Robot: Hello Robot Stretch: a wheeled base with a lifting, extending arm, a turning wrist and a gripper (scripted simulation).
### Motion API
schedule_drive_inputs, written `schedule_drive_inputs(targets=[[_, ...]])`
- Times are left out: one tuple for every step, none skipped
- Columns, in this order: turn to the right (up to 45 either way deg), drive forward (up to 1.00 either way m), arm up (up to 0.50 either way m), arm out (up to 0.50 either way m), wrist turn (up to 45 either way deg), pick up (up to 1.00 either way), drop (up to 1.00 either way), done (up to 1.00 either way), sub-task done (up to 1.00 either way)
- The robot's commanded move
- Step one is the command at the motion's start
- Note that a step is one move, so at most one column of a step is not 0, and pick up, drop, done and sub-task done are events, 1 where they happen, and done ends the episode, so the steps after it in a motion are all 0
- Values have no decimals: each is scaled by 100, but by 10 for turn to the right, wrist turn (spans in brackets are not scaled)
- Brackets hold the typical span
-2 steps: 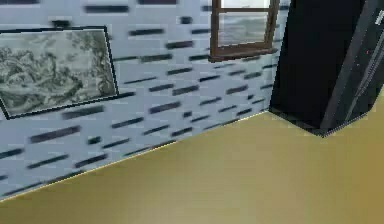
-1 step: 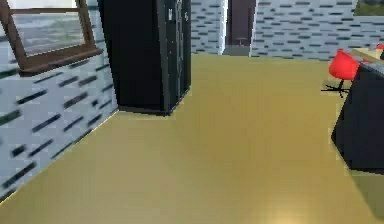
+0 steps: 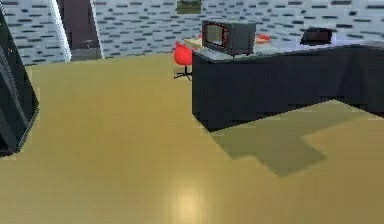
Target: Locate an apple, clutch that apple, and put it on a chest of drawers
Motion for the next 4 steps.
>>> schedule_drive_inputs(targets=[[0, 10, 0, 0, 0, 0, 0, 0, 0], [-150, 0, 0, 0, 0, 0, 0, 0, 0], [0, 100, 0, 0, 0, 0, 0, 0, 0], [0, 100, 0, 0, 0, 0, 0, 0, 0]])
